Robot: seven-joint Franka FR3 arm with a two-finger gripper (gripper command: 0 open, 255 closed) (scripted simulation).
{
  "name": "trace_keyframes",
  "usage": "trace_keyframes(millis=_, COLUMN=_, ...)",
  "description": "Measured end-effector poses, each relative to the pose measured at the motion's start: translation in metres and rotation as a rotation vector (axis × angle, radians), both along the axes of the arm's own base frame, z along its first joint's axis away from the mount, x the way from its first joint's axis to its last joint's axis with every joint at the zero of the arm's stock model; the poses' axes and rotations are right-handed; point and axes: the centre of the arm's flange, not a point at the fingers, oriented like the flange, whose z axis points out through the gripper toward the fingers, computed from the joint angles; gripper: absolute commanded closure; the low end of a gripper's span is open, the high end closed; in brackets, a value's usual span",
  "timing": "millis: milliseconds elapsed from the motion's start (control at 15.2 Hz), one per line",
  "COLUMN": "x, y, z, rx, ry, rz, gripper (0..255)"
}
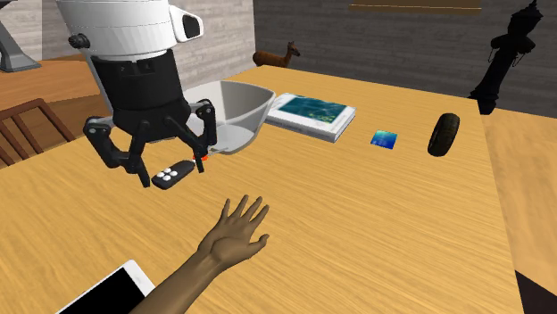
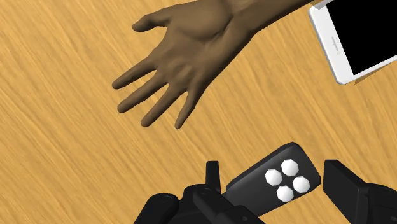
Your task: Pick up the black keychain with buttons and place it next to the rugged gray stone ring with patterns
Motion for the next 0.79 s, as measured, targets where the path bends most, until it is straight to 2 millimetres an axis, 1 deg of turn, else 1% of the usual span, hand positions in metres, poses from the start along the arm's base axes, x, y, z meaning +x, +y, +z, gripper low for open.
trace_keyframes(millis=792, x=0.001, y=0.000, z=0.063, rx=0.000, ry=0.000, rz=0.000, gripper=255)
